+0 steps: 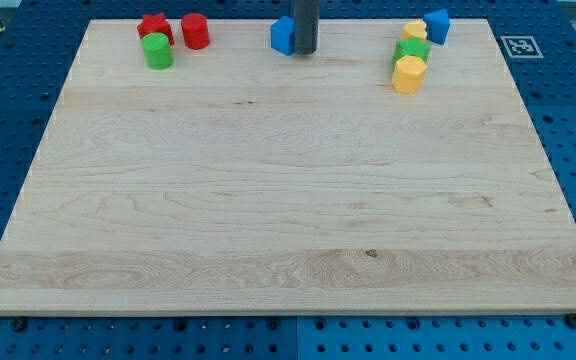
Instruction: Point your arm at the blue triangle
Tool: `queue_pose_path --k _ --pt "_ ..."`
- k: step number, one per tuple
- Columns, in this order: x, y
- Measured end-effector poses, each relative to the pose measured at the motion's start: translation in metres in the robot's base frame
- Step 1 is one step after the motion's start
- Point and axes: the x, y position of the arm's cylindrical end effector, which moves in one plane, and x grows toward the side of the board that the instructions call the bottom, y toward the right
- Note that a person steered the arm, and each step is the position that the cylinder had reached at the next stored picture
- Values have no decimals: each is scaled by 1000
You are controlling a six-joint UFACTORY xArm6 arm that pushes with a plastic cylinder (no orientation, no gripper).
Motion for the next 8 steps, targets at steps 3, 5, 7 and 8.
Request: queue_pose_path --k 3,5,7,8 --pt "140 68" --pt "92 253" --pt "-22 282" --pt "-47 273"
